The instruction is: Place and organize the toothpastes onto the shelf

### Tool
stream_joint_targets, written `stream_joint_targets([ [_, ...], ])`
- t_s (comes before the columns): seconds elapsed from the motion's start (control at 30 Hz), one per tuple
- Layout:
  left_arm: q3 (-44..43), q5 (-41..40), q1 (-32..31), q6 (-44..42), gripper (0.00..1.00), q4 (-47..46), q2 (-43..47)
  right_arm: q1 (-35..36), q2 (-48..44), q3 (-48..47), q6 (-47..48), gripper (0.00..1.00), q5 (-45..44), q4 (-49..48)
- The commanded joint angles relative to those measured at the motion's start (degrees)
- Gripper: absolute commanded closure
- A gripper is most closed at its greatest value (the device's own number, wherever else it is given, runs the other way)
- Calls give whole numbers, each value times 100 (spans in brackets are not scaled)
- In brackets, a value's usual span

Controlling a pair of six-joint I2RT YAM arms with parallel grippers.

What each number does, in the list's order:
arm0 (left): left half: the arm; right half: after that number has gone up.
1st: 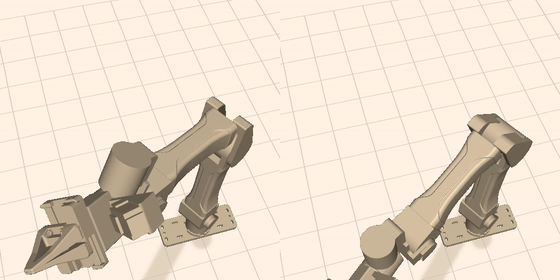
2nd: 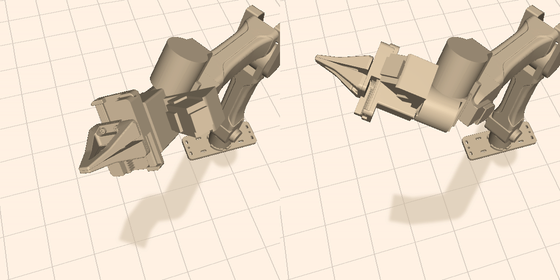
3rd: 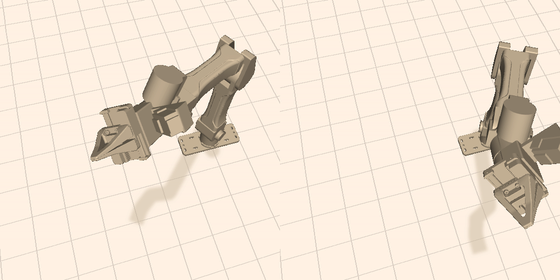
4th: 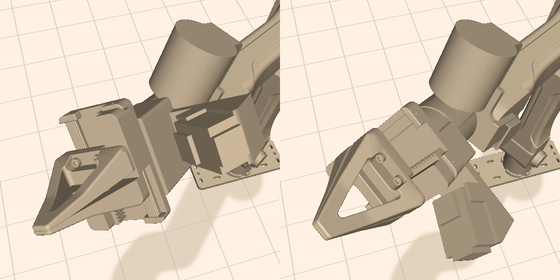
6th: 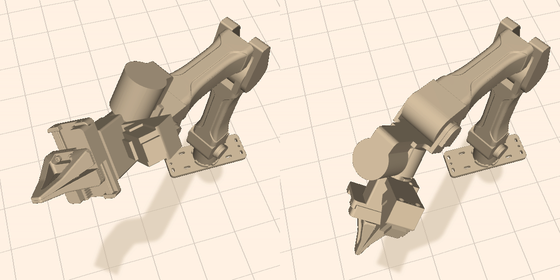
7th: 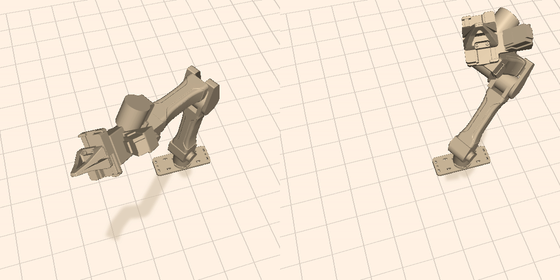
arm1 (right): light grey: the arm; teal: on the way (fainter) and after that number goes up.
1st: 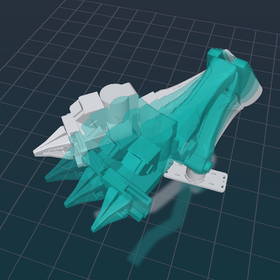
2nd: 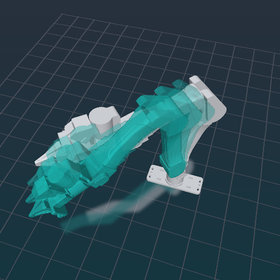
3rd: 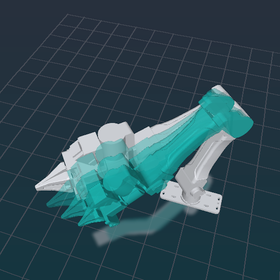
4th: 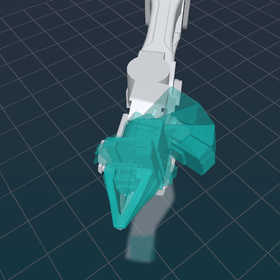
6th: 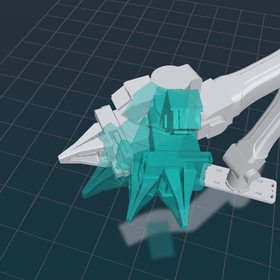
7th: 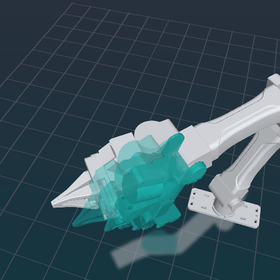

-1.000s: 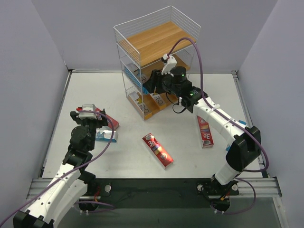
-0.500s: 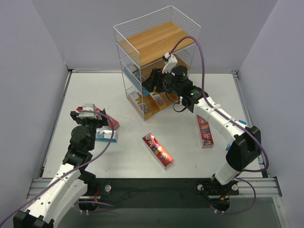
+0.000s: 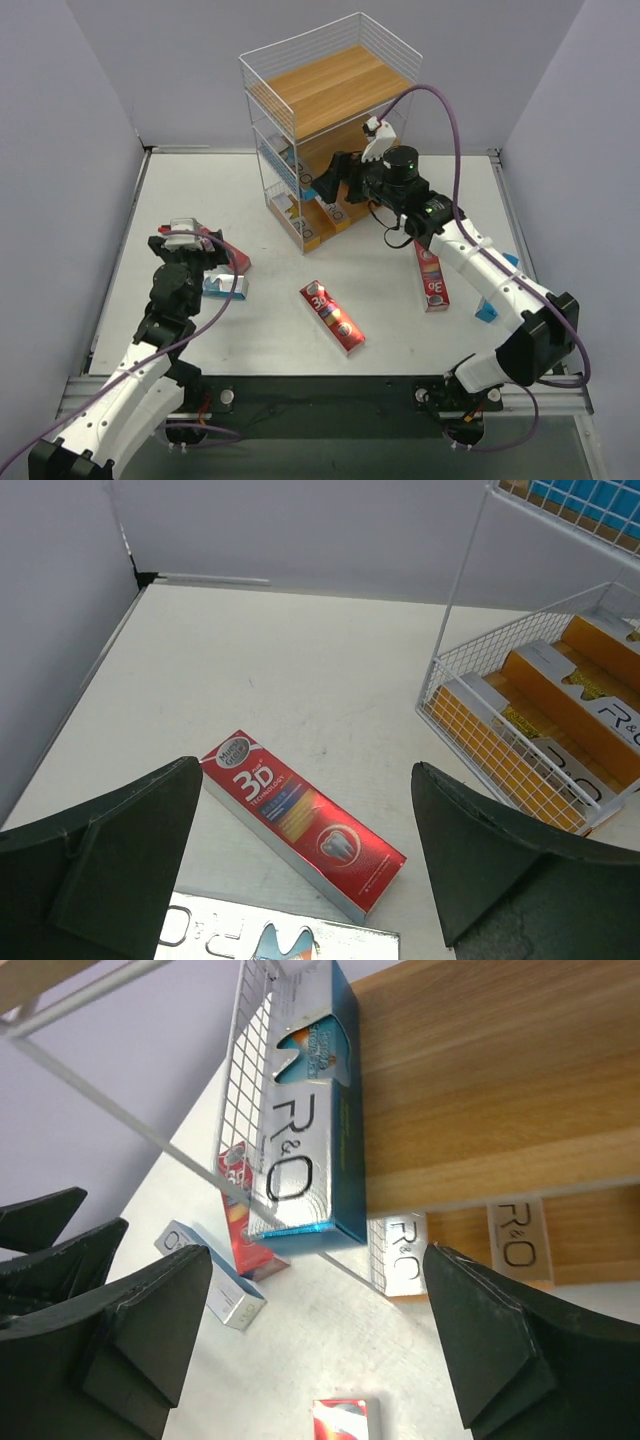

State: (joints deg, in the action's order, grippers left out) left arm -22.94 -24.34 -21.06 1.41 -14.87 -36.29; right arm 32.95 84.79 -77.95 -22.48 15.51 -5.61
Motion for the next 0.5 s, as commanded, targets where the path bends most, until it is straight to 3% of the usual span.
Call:
stream_joint_targets([
  [0.0, -333, -806, -30, 1131, 3, 814, -219, -43, -735, 385, 489, 6, -627, 506],
  [0.2, -1281, -1889, 14, 3328, 3, 3620, -860, -61, -1474, 1184, 736, 0, -1531, 1148],
  [0.47, -1907, -1847, 409, 5612, 3, 5808, -1704, -218, -2177, 2082, 763, 0, -1990, 1378],
])
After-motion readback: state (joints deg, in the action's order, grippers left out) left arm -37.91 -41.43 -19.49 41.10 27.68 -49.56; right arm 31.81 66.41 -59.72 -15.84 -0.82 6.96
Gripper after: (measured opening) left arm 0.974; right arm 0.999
